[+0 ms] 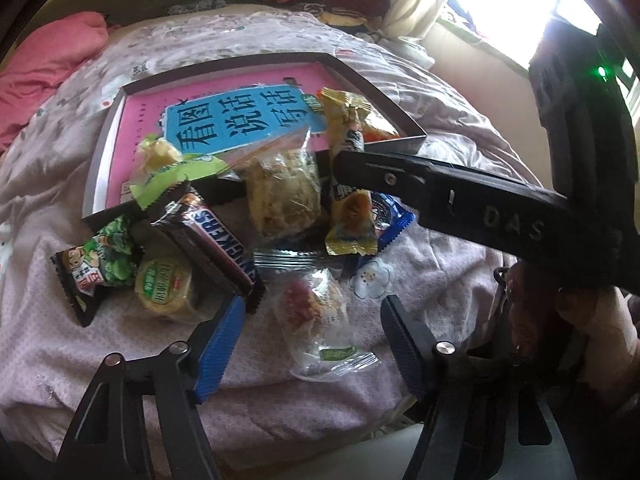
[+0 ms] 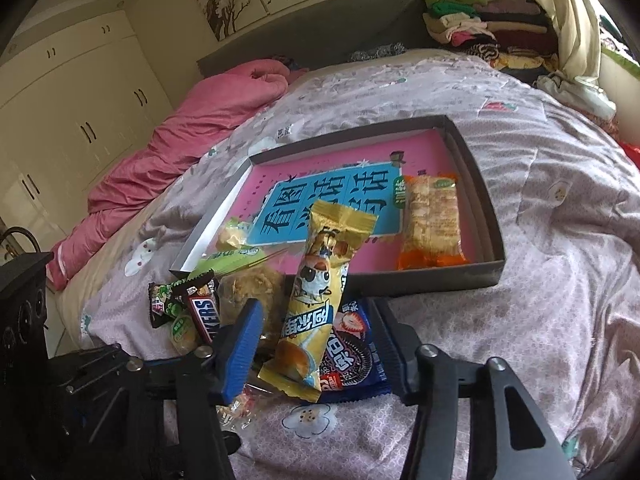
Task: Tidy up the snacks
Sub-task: 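Grasp the yellow wafer stick with the right gripper while the left returns to the pile, then grasp the clear red-candy bag with the left gripper while the right lifts the wafer stick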
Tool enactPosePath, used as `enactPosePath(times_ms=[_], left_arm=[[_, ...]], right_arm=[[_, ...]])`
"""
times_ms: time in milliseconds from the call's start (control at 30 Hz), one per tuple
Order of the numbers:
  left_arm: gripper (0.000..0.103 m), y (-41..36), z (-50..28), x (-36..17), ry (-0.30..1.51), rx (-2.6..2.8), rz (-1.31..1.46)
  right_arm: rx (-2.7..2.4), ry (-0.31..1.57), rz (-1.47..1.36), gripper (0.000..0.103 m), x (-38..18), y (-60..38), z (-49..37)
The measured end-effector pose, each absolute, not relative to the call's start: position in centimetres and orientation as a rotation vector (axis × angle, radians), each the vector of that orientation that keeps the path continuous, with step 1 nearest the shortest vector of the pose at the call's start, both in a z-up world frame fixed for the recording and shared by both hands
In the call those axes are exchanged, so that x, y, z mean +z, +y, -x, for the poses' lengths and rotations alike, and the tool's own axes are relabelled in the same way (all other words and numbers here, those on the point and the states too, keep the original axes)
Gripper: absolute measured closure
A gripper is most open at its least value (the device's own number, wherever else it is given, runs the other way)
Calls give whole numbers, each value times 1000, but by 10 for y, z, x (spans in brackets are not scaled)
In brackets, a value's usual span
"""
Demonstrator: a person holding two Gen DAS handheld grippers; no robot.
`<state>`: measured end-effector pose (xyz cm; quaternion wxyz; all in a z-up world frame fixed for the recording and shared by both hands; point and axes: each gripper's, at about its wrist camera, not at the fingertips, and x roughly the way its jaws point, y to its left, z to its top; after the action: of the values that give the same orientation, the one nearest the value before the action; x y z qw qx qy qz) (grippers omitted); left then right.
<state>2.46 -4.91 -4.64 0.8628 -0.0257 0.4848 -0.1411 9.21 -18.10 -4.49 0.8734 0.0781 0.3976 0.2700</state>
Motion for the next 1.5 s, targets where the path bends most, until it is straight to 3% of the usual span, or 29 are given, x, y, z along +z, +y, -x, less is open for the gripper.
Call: enactPosePath(times_ms=[200, 433, 633, 800, 1500], left_arm=[[43, -54, -28, -53, 1033, -311, 55], [47, -53, -33, -60, 1050, -302, 66], [58, -55, -37, -67, 1065, -304, 68], [66, -56, -38, -70, 1075, -318, 74], [66, -29, -26, -29, 954, -300, 130]], right_arm=[[570, 848, -181, 61, -53, -181, -101], [575, 844, -136, 70, -57, -172, -105], [603, 830, -83, 81, -57, -163, -103], [599, 828, -90, 83, -56, -167, -103], [549, 784, -196, 84, -43, -200, -110]])
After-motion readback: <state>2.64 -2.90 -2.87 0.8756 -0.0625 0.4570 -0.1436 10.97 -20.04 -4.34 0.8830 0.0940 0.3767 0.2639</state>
